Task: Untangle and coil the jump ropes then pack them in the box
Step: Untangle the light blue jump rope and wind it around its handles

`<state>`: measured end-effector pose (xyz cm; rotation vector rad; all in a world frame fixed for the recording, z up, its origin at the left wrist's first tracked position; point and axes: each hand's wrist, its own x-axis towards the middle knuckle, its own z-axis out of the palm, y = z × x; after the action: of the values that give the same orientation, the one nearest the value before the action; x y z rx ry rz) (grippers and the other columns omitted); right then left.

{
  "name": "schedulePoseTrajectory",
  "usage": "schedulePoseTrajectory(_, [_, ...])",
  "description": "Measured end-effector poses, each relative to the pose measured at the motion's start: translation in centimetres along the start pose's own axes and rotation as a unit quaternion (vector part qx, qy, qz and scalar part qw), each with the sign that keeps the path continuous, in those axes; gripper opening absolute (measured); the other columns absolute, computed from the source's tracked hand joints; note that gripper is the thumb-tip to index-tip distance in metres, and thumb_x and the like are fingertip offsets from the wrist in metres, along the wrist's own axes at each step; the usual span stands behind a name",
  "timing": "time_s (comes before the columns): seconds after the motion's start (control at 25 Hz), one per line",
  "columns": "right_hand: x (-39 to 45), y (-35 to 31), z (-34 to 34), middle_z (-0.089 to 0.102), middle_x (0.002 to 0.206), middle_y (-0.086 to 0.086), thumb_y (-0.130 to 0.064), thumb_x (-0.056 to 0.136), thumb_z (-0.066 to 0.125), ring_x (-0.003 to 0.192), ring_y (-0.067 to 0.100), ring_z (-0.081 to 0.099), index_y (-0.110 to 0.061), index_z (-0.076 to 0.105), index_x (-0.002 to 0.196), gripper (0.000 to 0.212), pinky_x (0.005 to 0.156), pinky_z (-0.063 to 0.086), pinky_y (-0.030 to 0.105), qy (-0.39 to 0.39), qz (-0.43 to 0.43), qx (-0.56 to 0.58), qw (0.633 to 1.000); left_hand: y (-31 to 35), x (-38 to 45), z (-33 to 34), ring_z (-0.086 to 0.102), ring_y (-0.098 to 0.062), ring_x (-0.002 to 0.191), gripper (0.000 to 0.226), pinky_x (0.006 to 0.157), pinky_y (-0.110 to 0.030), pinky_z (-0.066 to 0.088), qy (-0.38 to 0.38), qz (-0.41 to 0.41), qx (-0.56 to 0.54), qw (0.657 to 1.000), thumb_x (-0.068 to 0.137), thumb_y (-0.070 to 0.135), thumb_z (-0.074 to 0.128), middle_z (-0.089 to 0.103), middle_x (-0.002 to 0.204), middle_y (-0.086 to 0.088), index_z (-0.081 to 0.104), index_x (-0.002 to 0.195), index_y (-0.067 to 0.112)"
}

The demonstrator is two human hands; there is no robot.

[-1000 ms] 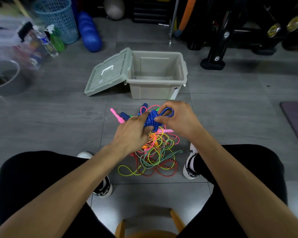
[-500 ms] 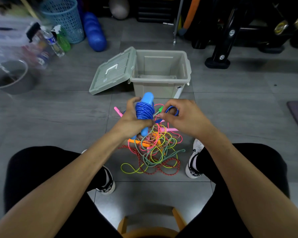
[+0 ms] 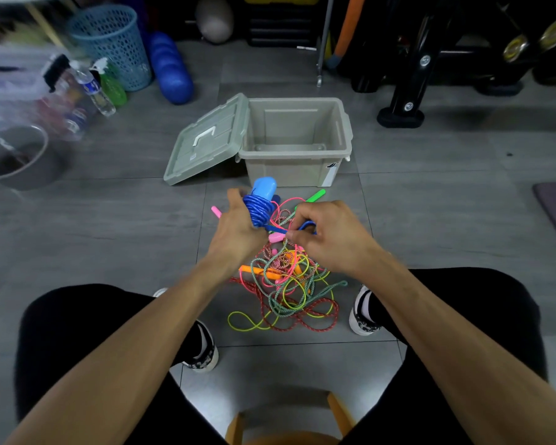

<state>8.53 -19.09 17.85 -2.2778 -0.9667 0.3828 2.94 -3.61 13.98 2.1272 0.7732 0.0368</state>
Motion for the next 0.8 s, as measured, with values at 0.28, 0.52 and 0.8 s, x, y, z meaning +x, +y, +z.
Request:
schedulePoseTrajectory(0.28, [1.4,0.0,-0.1,0.059,0.057,-0.012,-0.018,0.078,0.075,0.044,0.002,0.051,-0.017,0.072,0.074,0.005,0.047,0.038,0.012,0.096,0.064,0.135,0.984,0.9,-1.8,2.0,0.057,-0.031,0.080,0.062,0.060,-0.036,0.039,0.019,0.107,0.212,0.971,0.082,0.009,0.061,0.052,0.098,-0.006,0.026,0.132,0.016])
schedulePoseTrajectory(0.52, [2.3,0.2,1.0,0.064,0.069,0.000,-0.019,0.076,0.077,0.061,0.016,0.060,-0.016,0.065,0.101,0.028,0.063,0.056,0.031,0.150,0.097,0.235,0.955,0.0,-2.5,1.7,0.060,-0.026,0.076,0.066,0.057,-0.035,0.046,-0.003,0.145,0.069,0.987,0.077,0.013,0.064,0.057,0.096,-0.005,0.023,0.127,0.026])
schedulePoseTrajectory(0.8, [1.5,0.7,0.7,0.067,0.079,-0.001,-0.013,0.079,0.075,0.068,0.008,0.063,-0.014,0.070,0.089,0.011,0.066,0.053,0.023,0.280,0.011,0.253,0.926,1.4,-2.7,-0.1,0.066,-0.012,0.085,0.016,0.077,-0.034,0.053,-0.025,0.125,-0.207,0.970,0.097,0.024,0.049,0.066,0.101,0.009,0.049,0.110,0.033])
